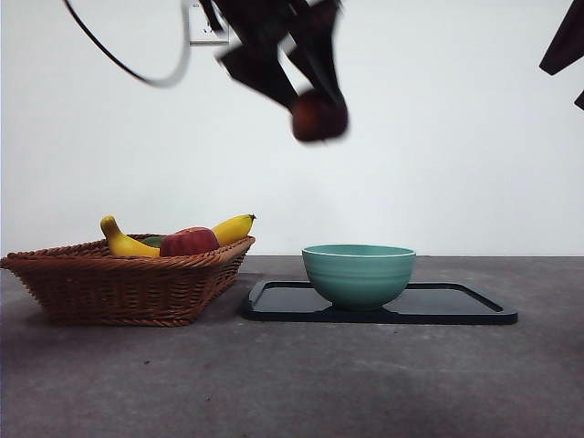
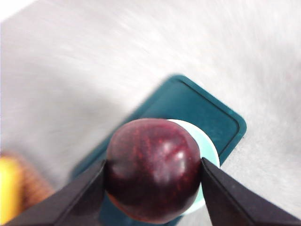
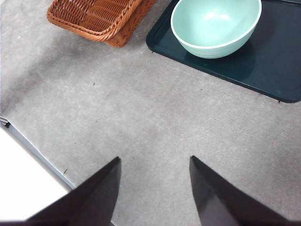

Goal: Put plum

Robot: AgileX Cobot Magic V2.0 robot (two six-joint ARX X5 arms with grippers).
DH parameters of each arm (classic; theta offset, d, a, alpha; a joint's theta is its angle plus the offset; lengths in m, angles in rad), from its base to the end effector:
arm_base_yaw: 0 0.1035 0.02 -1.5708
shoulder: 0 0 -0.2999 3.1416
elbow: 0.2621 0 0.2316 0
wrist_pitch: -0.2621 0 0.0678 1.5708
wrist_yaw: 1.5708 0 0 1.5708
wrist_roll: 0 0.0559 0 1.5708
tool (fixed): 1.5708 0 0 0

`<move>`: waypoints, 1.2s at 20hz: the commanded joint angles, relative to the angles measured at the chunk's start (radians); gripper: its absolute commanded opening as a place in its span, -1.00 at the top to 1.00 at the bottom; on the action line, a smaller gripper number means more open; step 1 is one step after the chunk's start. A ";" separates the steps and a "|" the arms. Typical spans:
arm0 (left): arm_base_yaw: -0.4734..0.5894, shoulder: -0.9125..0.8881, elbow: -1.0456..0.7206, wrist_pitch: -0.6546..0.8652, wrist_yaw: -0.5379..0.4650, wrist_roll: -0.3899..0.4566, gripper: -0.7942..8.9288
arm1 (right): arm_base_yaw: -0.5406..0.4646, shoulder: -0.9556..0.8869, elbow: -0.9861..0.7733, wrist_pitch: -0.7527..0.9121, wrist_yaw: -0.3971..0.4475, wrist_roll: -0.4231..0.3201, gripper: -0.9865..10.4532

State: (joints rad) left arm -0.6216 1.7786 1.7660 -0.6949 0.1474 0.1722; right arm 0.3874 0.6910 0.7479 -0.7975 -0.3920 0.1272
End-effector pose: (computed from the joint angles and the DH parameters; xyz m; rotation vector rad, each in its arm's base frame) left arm 0.3203 -0.2395 0.3741 0.3272 0.6408 -0.7968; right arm 0.0817 0.0564 0.2867 0.1168 0.8051 0.6934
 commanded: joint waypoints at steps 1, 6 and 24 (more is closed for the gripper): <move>0.026 -0.103 0.030 -0.066 -0.001 -0.036 0.27 | 0.008 0.004 0.006 0.005 -0.001 -0.013 0.42; 0.116 -0.290 0.014 -0.231 -0.001 -0.055 0.27 | 0.008 0.004 0.006 0.009 -0.001 -0.023 0.42; 0.337 -0.452 -0.755 0.312 -0.022 -0.035 0.28 | 0.008 0.005 0.006 0.010 -0.001 -0.023 0.42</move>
State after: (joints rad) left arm -0.2840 1.3106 1.0031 -0.4046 0.1272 0.1204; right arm 0.3874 0.6914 0.7479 -0.7963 -0.3920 0.1116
